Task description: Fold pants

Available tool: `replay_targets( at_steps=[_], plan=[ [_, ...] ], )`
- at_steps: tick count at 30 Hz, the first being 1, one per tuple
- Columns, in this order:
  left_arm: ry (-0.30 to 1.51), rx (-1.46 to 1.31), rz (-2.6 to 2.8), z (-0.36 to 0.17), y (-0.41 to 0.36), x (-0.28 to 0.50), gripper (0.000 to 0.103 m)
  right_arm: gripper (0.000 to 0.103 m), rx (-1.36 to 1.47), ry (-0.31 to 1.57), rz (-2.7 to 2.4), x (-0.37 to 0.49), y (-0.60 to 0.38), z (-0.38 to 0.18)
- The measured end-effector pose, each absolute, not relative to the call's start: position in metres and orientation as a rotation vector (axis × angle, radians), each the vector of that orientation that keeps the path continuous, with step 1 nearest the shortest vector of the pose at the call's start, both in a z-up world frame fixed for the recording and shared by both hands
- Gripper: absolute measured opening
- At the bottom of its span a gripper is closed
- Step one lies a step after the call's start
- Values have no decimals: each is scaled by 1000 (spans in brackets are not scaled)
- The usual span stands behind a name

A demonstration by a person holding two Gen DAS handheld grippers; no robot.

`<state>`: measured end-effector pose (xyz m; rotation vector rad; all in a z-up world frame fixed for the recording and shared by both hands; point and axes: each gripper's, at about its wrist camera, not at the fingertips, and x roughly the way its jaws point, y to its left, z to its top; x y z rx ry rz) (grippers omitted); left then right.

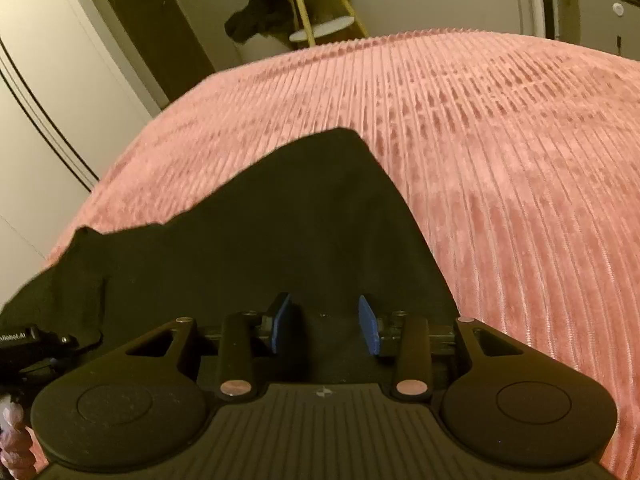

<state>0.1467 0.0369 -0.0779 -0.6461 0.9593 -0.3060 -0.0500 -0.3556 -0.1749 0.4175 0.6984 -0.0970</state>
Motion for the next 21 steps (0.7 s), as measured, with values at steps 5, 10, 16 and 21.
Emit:
replay_targets(
  at_steps=[5,10,16,21],
  plan=[
    [765,-510,-288,-46,25,129,13,37,471,601,-76,-64,-360,-167],
    [799,-356,-227,-58,14,139,26,37,411,621,-54,-57,-348,-168],
    [826,-413,-187,-63,19,143,53,39,313,661,-79,-47,-336,-173],
    [681,-642,-36,-29,72,113,96,39,355,655,-63,-48,-343,-173]
  ],
)
